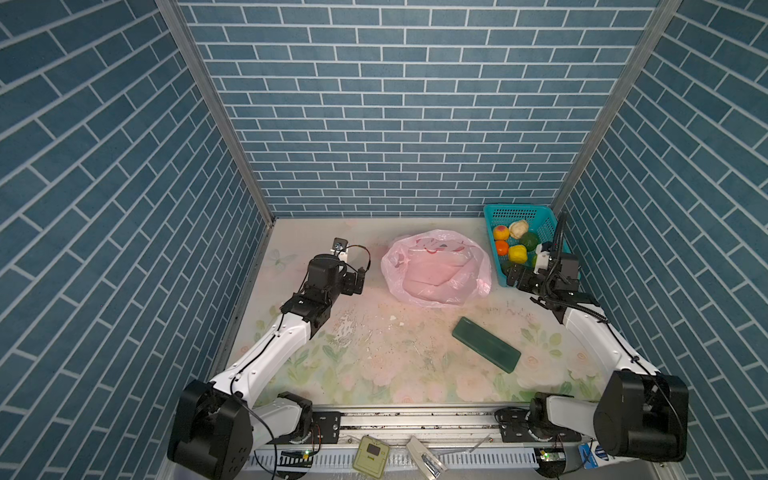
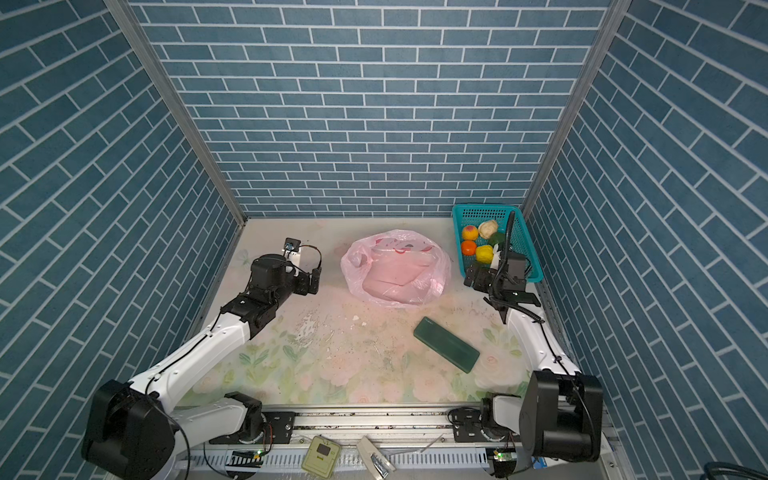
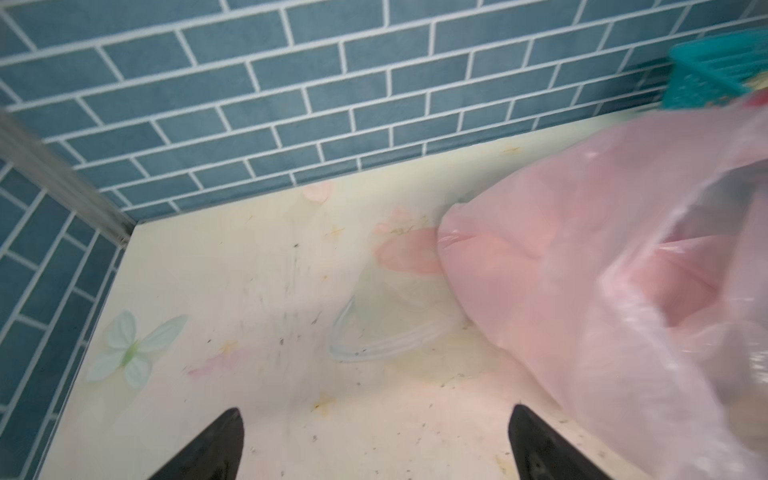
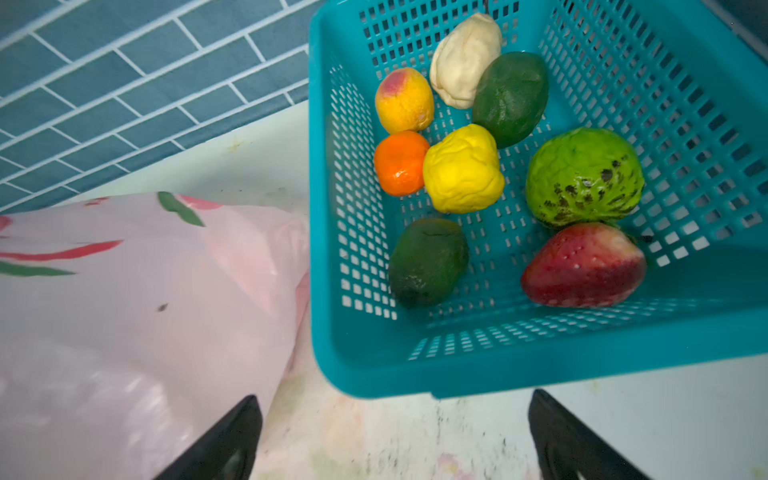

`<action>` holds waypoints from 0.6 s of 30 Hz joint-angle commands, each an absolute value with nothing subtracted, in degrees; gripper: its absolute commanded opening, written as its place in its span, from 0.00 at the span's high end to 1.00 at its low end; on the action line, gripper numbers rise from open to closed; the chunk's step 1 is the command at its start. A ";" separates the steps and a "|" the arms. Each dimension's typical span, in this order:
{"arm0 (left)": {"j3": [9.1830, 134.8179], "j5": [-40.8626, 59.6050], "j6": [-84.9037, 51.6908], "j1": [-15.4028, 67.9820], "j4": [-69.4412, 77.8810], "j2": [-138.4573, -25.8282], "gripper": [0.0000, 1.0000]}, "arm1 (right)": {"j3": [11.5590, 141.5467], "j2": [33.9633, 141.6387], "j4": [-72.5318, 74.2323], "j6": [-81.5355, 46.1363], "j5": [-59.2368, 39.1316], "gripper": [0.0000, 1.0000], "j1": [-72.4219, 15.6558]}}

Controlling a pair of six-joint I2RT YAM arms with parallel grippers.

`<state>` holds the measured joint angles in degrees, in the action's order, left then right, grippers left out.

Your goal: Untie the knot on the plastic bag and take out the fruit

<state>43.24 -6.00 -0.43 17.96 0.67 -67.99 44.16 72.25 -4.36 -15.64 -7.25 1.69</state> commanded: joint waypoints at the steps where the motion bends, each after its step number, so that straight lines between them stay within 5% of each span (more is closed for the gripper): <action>1: 40.26 -5.99 0.41 14.38 6.81 -69.83 0.01 | 40.30 75.63 8.88 -10.32 -3.01 0.01 2.72; 18: 30.11 -8.49 9.68 6.88 34.15 -77.58 0.01 | 27.99 82.60 34.17 -5.55 2.05 0.01 3.87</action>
